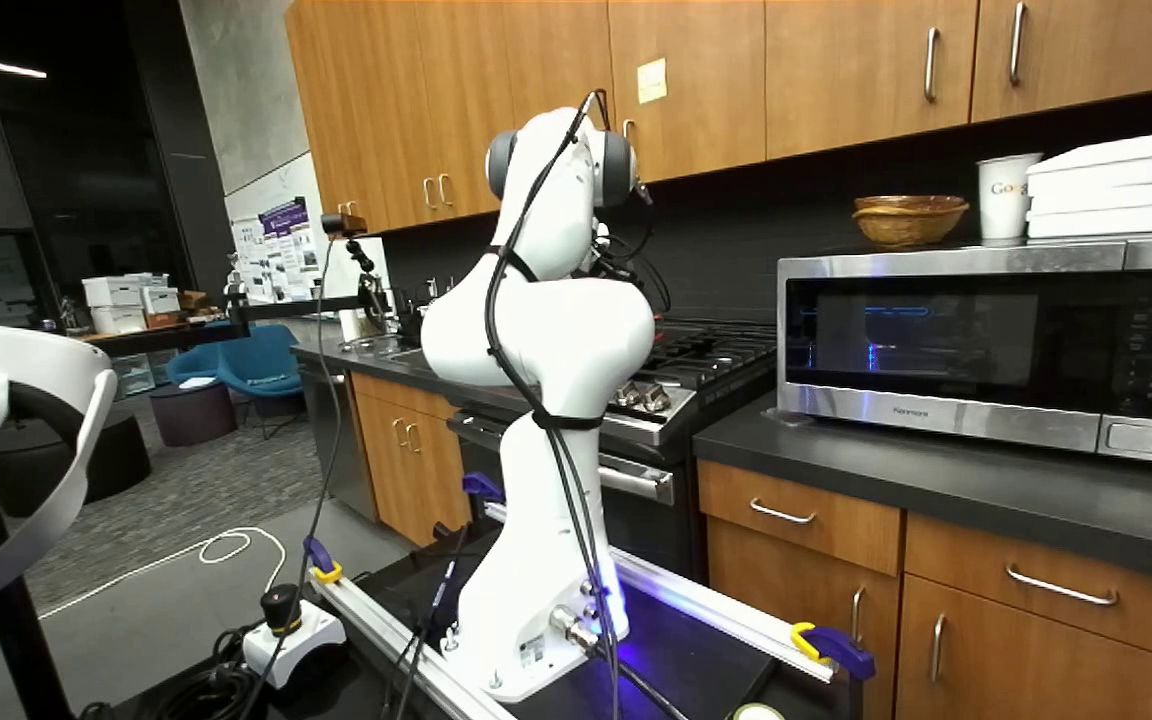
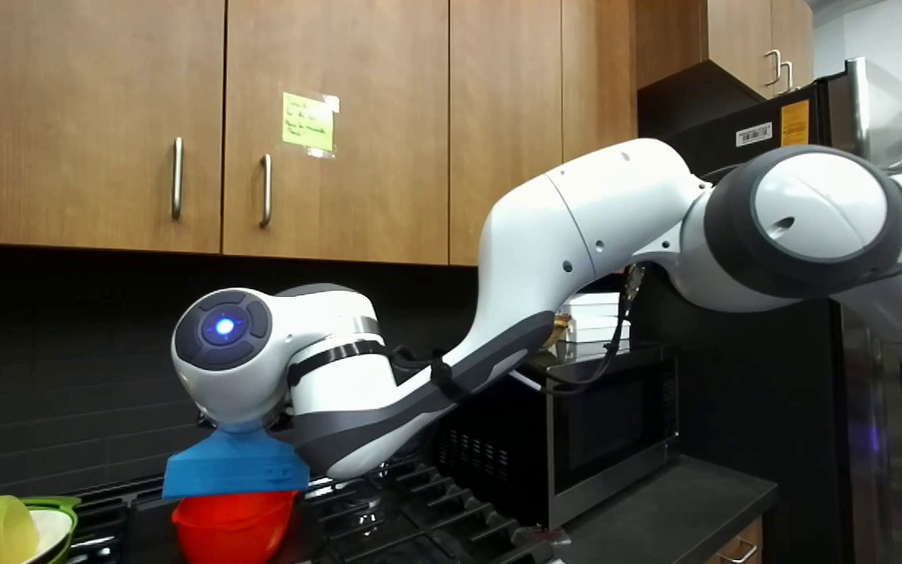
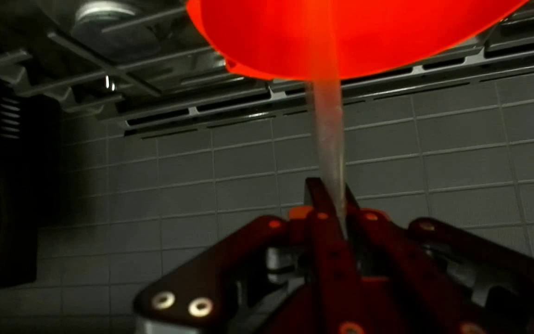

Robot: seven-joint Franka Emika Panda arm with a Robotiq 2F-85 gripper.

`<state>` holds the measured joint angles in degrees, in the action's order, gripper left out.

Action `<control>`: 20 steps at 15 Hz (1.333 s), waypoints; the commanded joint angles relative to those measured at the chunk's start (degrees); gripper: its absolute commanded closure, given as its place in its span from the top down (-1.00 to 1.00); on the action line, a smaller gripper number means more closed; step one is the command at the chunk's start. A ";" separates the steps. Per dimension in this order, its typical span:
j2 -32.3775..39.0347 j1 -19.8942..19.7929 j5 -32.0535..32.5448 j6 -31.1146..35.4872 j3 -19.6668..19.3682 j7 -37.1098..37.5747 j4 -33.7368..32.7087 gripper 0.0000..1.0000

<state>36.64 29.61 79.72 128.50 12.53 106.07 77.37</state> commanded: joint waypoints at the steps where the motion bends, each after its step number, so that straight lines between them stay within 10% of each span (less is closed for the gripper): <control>1: -4.93 -3.04 -7.75 2.94 3.68 -3.10 6.94 -0.38; 2: -1.02 -0.25 -4.94 1.67 0.61 -1.45 1.64 -0.78; 5: -2.53 -0.74 -7.29 2.30 1.65 -2.41 3.89 -0.39; 20: -2.95 -1.05 -7.42 2.60 1.75 -2.46 4.66 -0.37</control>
<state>33.64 27.43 73.22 130.77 15.73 103.99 82.40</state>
